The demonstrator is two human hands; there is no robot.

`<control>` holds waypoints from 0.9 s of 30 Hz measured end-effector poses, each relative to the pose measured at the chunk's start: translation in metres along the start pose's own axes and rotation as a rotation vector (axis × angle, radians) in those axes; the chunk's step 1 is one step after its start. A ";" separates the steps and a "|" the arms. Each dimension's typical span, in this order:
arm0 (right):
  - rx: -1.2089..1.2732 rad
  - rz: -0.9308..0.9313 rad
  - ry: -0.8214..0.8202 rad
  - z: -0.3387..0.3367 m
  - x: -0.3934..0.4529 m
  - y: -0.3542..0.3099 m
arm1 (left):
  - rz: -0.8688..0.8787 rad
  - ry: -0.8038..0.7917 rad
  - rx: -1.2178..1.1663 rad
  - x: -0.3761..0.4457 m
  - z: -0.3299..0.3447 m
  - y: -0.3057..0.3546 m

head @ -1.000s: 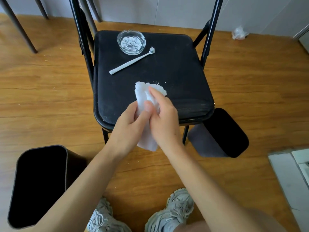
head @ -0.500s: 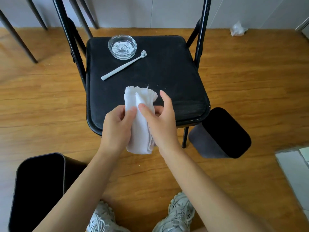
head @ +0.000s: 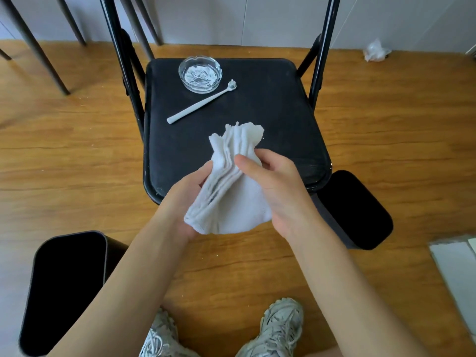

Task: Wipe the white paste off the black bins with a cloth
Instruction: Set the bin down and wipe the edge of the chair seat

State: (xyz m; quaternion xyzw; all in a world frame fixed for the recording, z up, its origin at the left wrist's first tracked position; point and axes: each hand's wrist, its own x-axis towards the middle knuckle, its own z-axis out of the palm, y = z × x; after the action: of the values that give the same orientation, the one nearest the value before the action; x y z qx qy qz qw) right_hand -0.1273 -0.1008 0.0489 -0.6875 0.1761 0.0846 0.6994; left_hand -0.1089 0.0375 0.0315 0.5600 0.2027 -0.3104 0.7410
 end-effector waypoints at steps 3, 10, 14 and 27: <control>-0.001 -0.025 0.001 -0.003 -0.002 -0.002 | 0.159 0.051 0.161 0.000 0.002 -0.002; -0.172 -0.134 0.123 -0.001 -0.001 -0.001 | 0.237 -0.329 0.444 -0.002 0.011 -0.003; -0.058 -0.058 0.051 -0.014 0.001 -0.002 | 0.269 -0.110 0.440 -0.006 0.011 -0.006; -0.545 -0.202 0.468 -0.112 0.086 0.005 | 0.507 0.297 0.734 0.082 0.079 0.003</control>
State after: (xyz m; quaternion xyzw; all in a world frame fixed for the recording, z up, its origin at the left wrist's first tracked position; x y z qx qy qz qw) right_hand -0.0646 -0.2228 0.0143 -0.8632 0.2336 -0.1004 0.4361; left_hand -0.0511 -0.0568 0.0035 0.8553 0.0402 -0.0870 0.5092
